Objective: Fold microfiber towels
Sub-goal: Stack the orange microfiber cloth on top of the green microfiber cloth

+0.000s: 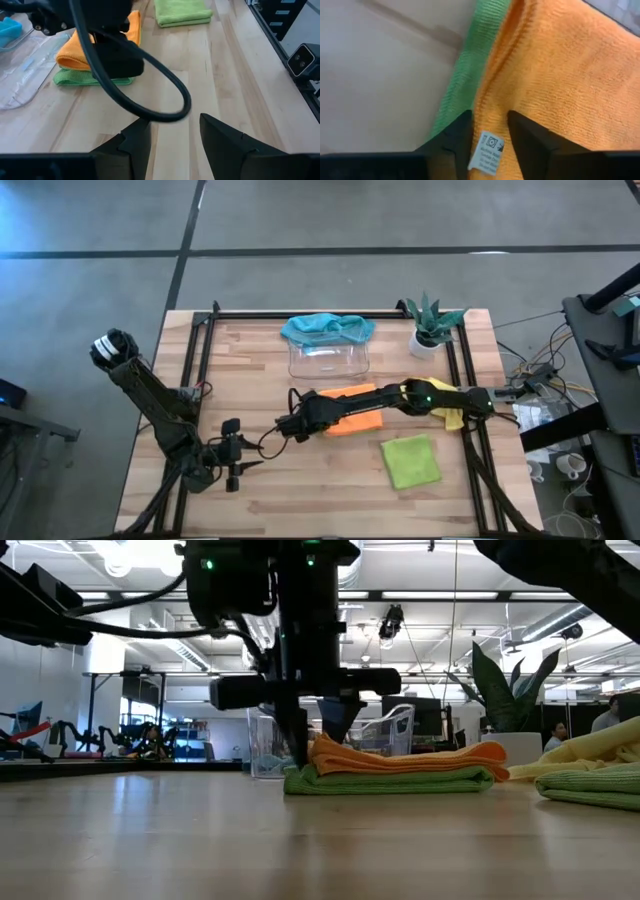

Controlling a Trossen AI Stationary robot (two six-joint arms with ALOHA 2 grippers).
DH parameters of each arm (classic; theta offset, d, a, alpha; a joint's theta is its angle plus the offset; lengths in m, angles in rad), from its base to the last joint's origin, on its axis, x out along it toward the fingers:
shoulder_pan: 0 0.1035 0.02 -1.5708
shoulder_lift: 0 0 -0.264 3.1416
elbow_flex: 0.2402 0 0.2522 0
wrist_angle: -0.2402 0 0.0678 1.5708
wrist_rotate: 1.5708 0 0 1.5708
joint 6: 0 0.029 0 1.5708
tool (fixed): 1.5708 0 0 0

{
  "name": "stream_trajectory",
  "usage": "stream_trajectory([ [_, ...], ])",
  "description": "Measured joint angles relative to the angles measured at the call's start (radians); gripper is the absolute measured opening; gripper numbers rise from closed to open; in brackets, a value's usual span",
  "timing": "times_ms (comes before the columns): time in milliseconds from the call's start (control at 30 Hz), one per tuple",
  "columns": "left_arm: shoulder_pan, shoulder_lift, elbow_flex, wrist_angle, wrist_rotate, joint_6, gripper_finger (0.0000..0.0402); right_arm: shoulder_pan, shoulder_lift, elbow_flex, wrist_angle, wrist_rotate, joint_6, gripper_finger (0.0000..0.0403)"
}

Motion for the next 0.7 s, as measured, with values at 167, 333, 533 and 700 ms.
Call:
stream_trajectory([
  [167, 0.0, 0.0, 0.0, 0.0, 0.001, 0.0, 0.0151, -0.005, 0.0, -0.026, -0.005, -0.023, -0.002, 0.0068],
  [333, 0.0, 0.0, 0.0, 0.0, 0.0, 0.0, 0.0151, -0.005, -0.001, -0.009, -0.013, -0.017, -0.007, 0.0035],
  [533, 0.0, 0.0, 0.0, 0.002, -0.001, 0.017, 0.0151, -0.004, -0.024, 0.026, -0.024, 0.009, -0.017, 0.0019],
  [700, 0.0, 0.0, -0.001, 0.002, 0.0, 0.017, 0.0151, -0.004, -0.028, 0.026, -0.05, 0.009, -0.017, 0.0018],
])
